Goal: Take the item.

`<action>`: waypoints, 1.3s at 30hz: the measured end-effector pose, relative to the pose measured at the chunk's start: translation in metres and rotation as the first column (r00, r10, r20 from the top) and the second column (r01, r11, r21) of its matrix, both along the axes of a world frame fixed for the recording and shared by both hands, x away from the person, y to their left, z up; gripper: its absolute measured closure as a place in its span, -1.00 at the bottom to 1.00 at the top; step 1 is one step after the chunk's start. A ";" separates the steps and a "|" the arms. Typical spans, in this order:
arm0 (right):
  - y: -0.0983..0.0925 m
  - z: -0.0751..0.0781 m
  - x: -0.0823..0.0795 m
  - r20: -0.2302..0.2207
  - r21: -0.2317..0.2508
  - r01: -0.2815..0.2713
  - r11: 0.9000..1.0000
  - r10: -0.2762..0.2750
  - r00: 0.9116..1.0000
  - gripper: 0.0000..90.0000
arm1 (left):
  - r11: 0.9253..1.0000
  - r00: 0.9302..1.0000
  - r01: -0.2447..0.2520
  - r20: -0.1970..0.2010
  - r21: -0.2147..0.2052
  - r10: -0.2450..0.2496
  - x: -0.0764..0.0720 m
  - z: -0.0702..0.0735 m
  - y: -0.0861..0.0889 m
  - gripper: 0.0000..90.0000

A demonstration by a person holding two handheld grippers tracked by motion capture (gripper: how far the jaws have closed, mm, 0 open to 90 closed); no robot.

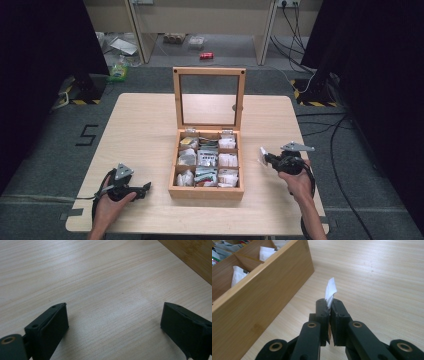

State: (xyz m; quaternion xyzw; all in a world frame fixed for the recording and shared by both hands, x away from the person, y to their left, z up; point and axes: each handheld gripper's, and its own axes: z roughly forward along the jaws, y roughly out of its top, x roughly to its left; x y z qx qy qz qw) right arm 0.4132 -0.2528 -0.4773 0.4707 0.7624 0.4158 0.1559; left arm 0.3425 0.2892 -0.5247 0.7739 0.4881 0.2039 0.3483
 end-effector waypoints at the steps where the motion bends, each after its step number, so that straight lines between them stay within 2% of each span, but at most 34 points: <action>1: -0.001 0.000 0.000 -0.002 -0.001 0.004 1.000 -0.004 1.000 0.89 | 1.000 1.000 0.000 0.000 0.000 0.000 0.000 0.000 0.000 -0.84; 9: -0.011 -0.006 0.002 -0.020 -0.005 0.047 0.999 -0.047 0.999 0.87 | 1.000 1.000 0.000 0.000 0.000 0.000 0.000 0.000 0.000 -0.84; 16: -0.014 -0.008 0.003 -0.021 -0.009 0.046 0.999 -0.046 0.999 0.87 | 1.000 1.000 0.000 0.000 0.000 0.000 0.000 0.000 0.000 -0.84; 23: -0.016 -0.011 0.003 -0.045 -0.014 0.050 0.999 -0.050 0.998 0.85 | 1.000 1.000 0.000 0.000 0.000 0.000 0.000 0.000 0.000 -0.84; 27: -0.017 -0.014 0.004 -0.060 -0.014 0.028 1.000 -0.028 0.998 0.84 | 1.000 1.000 0.000 0.000 0.000 0.000 0.000 0.000 0.000 -0.84; 34: -0.019 -0.017 0.004 -0.097 -0.006 0.028 1.000 -0.028 0.995 0.66 | 1.000 1.000 0.000 0.000 0.000 0.000 0.000 0.000 0.000 -0.84; 39: -0.023 -0.017 0.004 -0.108 0.012 0.059 0.998 -0.057 0.992 0.49 | 1.000 1.000 0.000 0.000 0.000 0.000 0.000 0.000 0.000 -0.84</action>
